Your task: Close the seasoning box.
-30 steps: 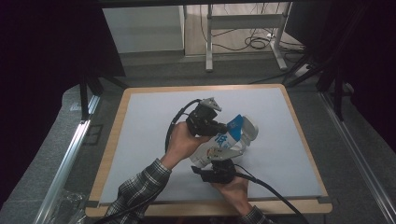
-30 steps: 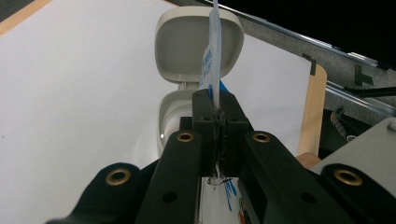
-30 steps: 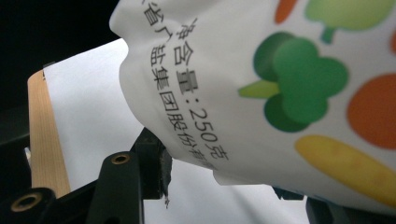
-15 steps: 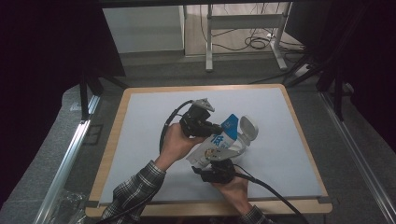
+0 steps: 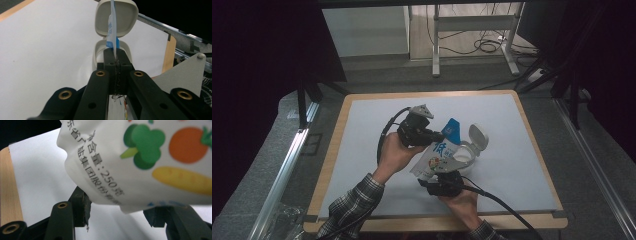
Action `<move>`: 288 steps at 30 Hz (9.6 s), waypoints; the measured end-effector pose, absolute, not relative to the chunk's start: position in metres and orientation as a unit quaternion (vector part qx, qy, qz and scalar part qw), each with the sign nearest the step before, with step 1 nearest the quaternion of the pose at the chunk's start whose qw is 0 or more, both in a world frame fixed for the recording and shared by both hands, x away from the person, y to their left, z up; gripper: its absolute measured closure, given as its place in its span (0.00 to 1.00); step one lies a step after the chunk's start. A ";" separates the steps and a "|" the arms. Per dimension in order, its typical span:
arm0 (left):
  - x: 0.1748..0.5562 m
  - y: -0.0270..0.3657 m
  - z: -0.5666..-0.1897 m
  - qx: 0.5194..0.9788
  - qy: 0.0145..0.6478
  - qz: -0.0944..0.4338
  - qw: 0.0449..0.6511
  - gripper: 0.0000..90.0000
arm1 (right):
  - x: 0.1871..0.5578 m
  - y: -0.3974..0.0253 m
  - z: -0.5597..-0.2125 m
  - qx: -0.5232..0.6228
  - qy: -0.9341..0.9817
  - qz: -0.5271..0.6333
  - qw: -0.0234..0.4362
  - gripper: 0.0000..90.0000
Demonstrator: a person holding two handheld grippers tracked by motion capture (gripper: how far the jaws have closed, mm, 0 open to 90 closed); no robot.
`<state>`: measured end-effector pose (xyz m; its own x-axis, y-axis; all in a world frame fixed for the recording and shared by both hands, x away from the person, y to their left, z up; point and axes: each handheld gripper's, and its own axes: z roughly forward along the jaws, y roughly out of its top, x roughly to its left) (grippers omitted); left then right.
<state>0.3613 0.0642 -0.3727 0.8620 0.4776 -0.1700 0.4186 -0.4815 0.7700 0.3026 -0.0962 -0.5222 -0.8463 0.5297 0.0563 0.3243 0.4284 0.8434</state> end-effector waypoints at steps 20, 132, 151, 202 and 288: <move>0.367 0.088 -0.381 0.846 0.287 0.059 0.445 1.00 | 0.300 -0.104 -0.521 0.260 0.847 0.456 0.090 0.51; 0.296 0.192 -0.509 0.805 0.380 0.162 0.426 0.12 | 0.297 -0.177 -0.516 0.263 0.869 0.410 0.086 0.99; 0.287 0.191 -0.552 0.825 0.423 0.150 0.343 0.02 | 0.299 -0.210 -0.507 0.297 0.857 0.408 0.104 0.99; 0.287 0.191 -0.554 0.822 0.428 0.150 0.343 0.01 | 0.354 -0.265 -0.456 0.368 0.807 0.433 0.160 0.99; 0.287 0.192 -0.554 0.823 0.427 0.151 0.343 0.01 | 0.315 -0.223 -0.490 0.302 0.839 0.440 0.104 0.98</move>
